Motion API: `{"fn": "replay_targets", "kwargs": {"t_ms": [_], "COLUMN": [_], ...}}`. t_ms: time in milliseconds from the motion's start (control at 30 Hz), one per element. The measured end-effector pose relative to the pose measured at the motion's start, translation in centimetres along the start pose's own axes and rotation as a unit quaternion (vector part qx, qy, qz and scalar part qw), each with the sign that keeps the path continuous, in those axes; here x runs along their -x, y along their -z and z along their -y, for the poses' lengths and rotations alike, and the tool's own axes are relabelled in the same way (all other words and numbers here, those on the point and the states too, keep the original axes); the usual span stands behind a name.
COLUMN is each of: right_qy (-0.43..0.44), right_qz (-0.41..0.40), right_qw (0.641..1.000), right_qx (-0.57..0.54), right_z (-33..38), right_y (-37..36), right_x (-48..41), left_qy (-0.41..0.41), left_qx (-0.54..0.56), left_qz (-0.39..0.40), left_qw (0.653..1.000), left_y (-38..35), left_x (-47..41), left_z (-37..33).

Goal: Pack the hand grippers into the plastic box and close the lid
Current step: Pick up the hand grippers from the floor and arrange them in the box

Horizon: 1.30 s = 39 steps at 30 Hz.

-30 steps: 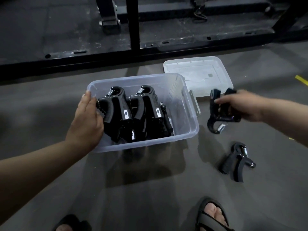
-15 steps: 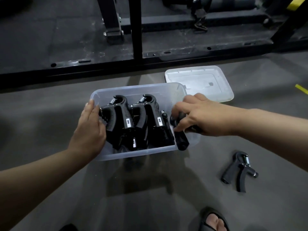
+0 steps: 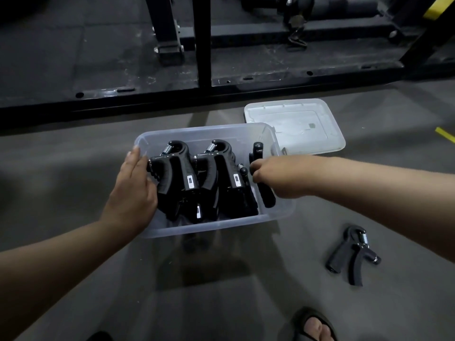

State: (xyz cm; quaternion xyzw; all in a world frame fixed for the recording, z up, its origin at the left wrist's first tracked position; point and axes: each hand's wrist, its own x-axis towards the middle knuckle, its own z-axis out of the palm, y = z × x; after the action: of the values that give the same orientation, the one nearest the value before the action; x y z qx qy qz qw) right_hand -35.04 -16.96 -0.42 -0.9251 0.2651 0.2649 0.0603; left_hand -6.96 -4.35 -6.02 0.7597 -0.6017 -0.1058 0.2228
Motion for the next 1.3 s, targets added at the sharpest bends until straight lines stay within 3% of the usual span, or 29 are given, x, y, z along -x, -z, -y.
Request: {"fn": "replay_targets", "kwargs": {"t_ms": [100,200,333,433,500,733,833,900,933,1033,1167,1233,1300], "right_qy": [-0.008,-0.02,-0.051,-0.096,-0.122,-0.081,-0.038,-0.004,-0.011,-0.073,-0.04,-0.102,-0.11], "right_qz": [0.031,0.056,0.128,0.069,0.054,0.245,0.239,0.181,0.181,0.211,0.288,0.277,0.227], "right_qw": [0.993,0.986,0.987,0.993,0.99,0.965,0.97,0.983,0.982,0.974,0.957,0.955,0.968], "right_qx": [0.117,0.158,0.078,-0.031,-0.041,0.032,0.03,-0.028,-0.052,0.029,0.021,0.007,0.004], "right_z": [2.0,2.7,2.5,1.7,1.6,2.6,2.1,1.9,2.1,3.0,2.8,2.8,3.1], "right_y": [-0.7,-2.5,-4.1,-2.8,-2.1,-2.8,-2.4,-2.0,-1.6,-1.2,-2.2,-2.2,-2.1], "right_x": [-1.6,-3.1,-4.3,-4.2,-4.4,-6.7,-6.4,-6.1,-6.0,-5.9,-6.3,-6.2,-6.0], "left_qy": [0.014,0.014,0.007,0.02,0.022,0.032,0.03,0.031,0.033,0.038,0.036,0.037,0.037], "left_qx": [0.005,0.005,0.006,0.016,0.021,0.024,0.022,0.023,0.021,0.018,0.017,0.018,0.019], "left_qz": [0.0,0.0,0.003,0.009,0.011,0.016,0.018,0.022,0.023,0.026,0.024,0.023,0.028], "left_qw": [1.0,1.0,1.0,1.0,0.999,0.999,0.999,0.999,0.999,0.999,0.999,0.999,0.999], "left_y": [-0.1,-0.1,-0.2,-0.4,-0.3,-0.4,-0.4,-0.4,-0.4,-0.4,-0.3,-0.3,-0.2], "left_x": [-0.2,-0.1,-0.1,-0.2,-0.2,-0.2,-0.2,-0.3,-0.2,-0.1,-0.2,-0.2,-0.2], "left_z": [0.2,0.1,0.2,0.6,0.7,0.8,0.9,0.8,0.8,0.8,0.8,0.8,0.7]}}
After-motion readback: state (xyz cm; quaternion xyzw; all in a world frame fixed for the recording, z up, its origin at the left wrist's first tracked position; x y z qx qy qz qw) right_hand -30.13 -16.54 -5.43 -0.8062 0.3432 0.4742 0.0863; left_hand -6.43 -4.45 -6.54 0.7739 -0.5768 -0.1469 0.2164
